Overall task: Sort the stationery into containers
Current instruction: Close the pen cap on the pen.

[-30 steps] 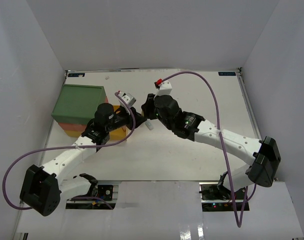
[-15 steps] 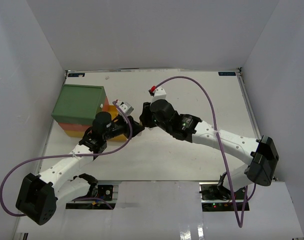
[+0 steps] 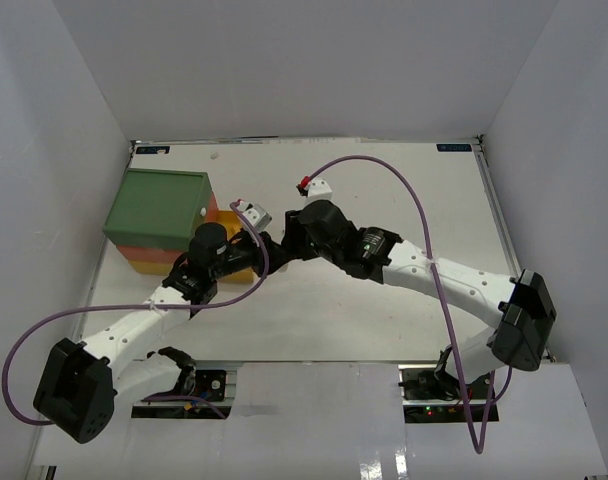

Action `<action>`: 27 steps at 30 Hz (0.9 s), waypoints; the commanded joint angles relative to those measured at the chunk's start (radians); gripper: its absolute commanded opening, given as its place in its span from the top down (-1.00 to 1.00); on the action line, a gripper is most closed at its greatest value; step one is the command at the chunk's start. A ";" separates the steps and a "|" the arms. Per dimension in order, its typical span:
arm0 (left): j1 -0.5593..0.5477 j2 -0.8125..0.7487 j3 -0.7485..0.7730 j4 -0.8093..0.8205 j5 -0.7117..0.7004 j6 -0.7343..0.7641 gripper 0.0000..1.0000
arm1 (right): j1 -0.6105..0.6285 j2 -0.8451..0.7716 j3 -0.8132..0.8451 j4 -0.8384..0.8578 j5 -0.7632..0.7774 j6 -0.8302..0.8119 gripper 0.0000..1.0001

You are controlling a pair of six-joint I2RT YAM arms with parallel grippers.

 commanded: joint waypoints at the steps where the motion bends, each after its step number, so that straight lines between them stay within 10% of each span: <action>1: -0.001 -0.006 0.059 0.075 -0.020 0.005 0.99 | -0.019 -0.035 0.025 -0.100 0.019 -0.036 -0.03; 17: -0.002 0.100 0.130 -0.070 -0.166 -0.018 1.00 | -0.044 -0.239 -0.018 -0.098 0.135 -0.122 -0.66; 27: 0.071 0.196 0.366 -0.567 -0.520 -0.005 1.00 | -0.163 -0.371 -0.226 -0.097 0.128 -0.177 -0.93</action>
